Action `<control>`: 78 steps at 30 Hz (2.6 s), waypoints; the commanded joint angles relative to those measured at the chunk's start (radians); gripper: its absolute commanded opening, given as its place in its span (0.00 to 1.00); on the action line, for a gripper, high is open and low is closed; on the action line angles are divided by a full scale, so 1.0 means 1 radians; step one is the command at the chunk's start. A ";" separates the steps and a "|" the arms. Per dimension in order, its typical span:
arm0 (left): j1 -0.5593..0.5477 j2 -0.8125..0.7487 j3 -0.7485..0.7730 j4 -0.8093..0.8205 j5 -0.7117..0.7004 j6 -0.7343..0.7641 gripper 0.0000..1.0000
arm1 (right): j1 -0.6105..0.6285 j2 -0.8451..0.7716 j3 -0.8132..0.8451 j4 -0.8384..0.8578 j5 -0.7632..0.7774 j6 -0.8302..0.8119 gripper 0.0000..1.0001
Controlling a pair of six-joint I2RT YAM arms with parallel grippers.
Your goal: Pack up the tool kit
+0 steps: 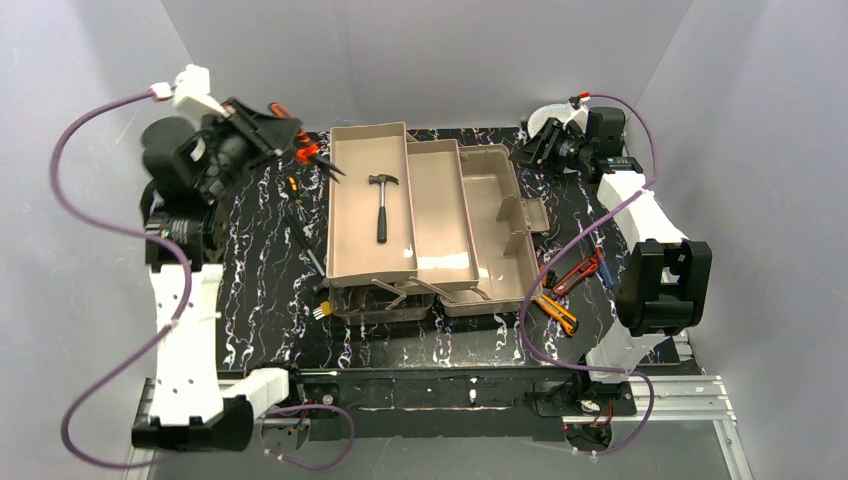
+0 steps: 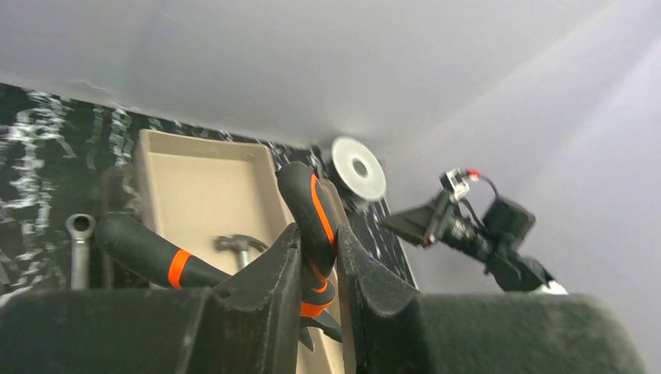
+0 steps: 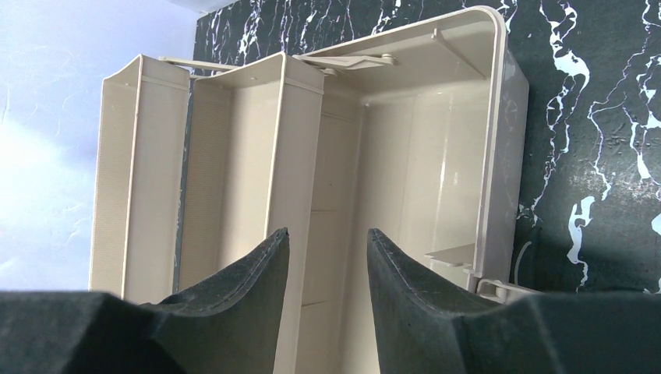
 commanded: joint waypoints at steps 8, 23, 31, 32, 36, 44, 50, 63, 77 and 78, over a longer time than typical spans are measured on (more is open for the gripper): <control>-0.283 0.285 0.260 -0.242 -0.106 0.116 0.00 | -0.006 -0.006 0.023 0.017 -0.013 -0.018 0.49; -0.449 0.842 0.872 -0.971 -0.346 0.288 0.00 | -0.006 -0.006 0.028 0.005 -0.007 -0.031 0.49; -0.469 0.863 0.833 -1.041 -0.421 0.340 0.00 | -0.006 -0.005 0.028 0.006 -0.008 -0.030 0.49; -0.470 0.867 0.841 -1.059 -0.432 0.346 0.00 | -0.006 -0.004 0.029 0.007 -0.008 -0.030 0.49; -0.475 0.857 0.785 -1.072 -0.440 0.374 0.00 | -0.006 -0.003 0.029 0.007 -0.010 -0.029 0.49; -0.504 0.767 0.787 -0.907 -0.337 0.357 0.00 | -0.006 -0.003 0.029 0.006 -0.007 -0.030 0.49; -0.529 0.705 0.801 -0.792 -0.265 0.334 0.00 | -0.006 -0.010 0.029 0.008 -0.024 -0.032 0.49; -0.606 0.520 0.569 -0.353 -0.091 0.203 0.00 | 0.221 -0.242 0.034 0.063 -0.316 -0.278 0.77; -0.643 0.413 0.409 -0.245 -0.084 0.185 0.00 | 0.568 -0.325 0.121 -0.097 0.131 -0.409 0.83; -0.645 0.403 0.402 -0.240 -0.082 0.183 0.00 | 0.585 -0.316 0.124 -0.101 0.158 -0.415 0.82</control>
